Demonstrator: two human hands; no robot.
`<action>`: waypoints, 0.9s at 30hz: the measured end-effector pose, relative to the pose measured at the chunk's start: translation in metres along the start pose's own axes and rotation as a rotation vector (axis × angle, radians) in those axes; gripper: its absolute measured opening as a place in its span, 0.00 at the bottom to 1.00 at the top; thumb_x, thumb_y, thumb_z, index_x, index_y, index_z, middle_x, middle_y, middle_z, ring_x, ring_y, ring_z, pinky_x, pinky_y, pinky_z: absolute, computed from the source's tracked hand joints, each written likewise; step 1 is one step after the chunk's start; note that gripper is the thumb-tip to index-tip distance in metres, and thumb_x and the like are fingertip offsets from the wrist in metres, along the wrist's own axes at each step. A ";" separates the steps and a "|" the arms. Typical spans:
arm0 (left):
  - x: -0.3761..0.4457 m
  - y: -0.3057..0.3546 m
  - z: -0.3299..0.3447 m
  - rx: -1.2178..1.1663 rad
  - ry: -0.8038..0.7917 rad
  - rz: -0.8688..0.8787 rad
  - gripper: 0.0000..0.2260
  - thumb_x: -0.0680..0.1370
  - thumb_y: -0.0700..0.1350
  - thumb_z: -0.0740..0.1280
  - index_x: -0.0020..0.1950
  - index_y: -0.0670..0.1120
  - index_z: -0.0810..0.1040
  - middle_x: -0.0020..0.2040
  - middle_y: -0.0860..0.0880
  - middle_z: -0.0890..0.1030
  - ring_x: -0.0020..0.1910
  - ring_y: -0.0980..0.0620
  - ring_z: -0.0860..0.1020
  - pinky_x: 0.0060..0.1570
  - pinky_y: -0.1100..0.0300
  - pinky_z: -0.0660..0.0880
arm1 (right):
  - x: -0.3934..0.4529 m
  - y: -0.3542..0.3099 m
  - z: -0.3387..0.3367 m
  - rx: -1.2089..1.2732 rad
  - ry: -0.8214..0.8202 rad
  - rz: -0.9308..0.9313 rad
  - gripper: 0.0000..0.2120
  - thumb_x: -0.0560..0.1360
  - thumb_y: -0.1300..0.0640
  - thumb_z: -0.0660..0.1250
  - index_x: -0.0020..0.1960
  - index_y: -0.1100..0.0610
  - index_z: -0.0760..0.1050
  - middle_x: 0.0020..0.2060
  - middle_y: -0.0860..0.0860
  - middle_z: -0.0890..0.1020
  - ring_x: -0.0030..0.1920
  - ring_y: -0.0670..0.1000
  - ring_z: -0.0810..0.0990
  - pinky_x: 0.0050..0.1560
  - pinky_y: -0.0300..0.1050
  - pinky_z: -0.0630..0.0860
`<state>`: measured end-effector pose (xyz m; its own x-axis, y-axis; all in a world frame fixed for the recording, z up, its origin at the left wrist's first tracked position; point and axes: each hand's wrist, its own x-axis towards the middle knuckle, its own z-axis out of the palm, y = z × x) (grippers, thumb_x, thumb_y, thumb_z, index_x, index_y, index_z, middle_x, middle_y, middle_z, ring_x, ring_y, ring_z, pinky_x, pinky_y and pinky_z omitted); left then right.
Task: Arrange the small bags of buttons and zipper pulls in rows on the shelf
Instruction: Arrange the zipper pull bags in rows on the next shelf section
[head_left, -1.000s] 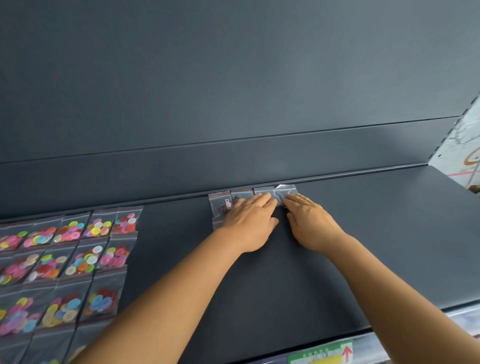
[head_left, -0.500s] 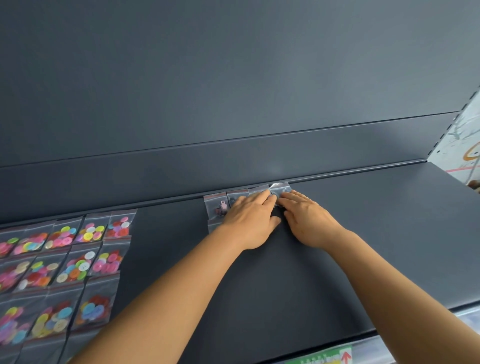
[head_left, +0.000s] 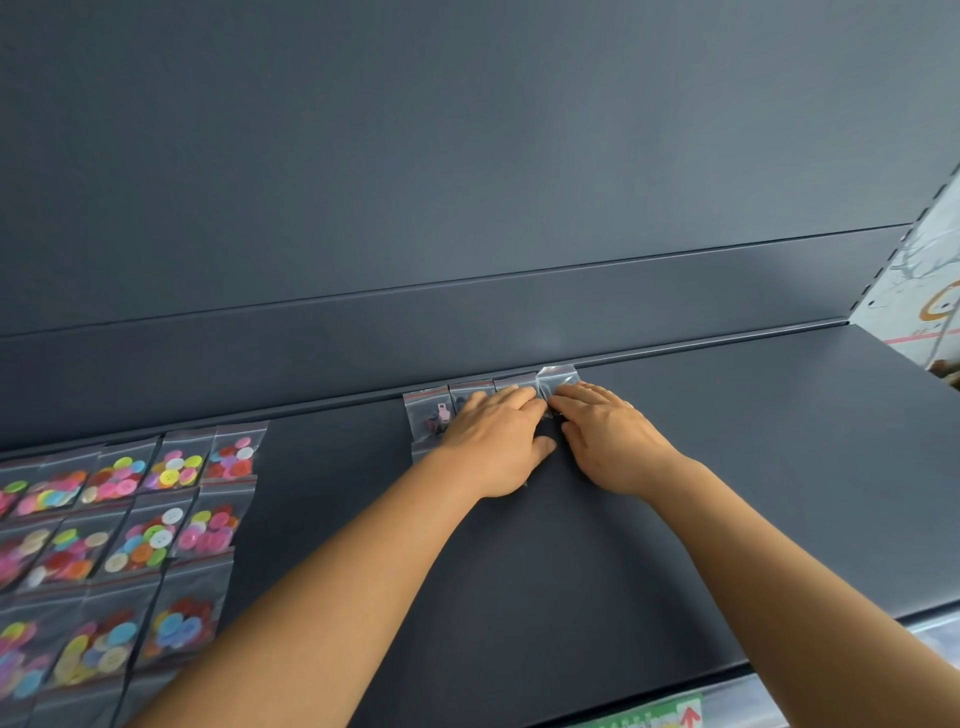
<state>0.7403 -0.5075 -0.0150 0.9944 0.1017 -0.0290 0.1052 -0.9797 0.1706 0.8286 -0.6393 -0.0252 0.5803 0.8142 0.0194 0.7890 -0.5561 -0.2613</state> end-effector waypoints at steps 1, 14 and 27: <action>0.000 0.000 0.000 0.000 -0.002 0.000 0.18 0.80 0.54 0.57 0.67 0.46 0.67 0.68 0.50 0.67 0.69 0.49 0.64 0.67 0.51 0.58 | 0.000 0.000 0.000 -0.005 -0.004 0.002 0.18 0.80 0.57 0.53 0.70 0.54 0.67 0.71 0.49 0.66 0.72 0.51 0.60 0.70 0.47 0.60; -0.028 0.002 -0.017 -0.063 0.173 -0.102 0.21 0.80 0.53 0.60 0.70 0.45 0.65 0.68 0.49 0.68 0.68 0.48 0.64 0.65 0.55 0.61 | -0.015 -0.030 -0.010 0.046 0.117 0.042 0.21 0.79 0.53 0.58 0.71 0.55 0.65 0.70 0.50 0.68 0.70 0.53 0.64 0.67 0.47 0.61; -0.183 -0.031 -0.026 -0.050 0.338 -0.477 0.27 0.80 0.56 0.57 0.76 0.51 0.54 0.75 0.53 0.60 0.73 0.53 0.58 0.71 0.58 0.56 | -0.042 -0.146 0.002 0.074 0.027 -0.207 0.27 0.78 0.45 0.58 0.74 0.50 0.56 0.73 0.46 0.60 0.73 0.50 0.57 0.70 0.47 0.55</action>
<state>0.5550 -0.4909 0.0109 0.7845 0.5869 0.2001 0.5342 -0.8035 0.2627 0.6884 -0.5918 0.0105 0.4138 0.9043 0.1052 0.8753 -0.3633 -0.3192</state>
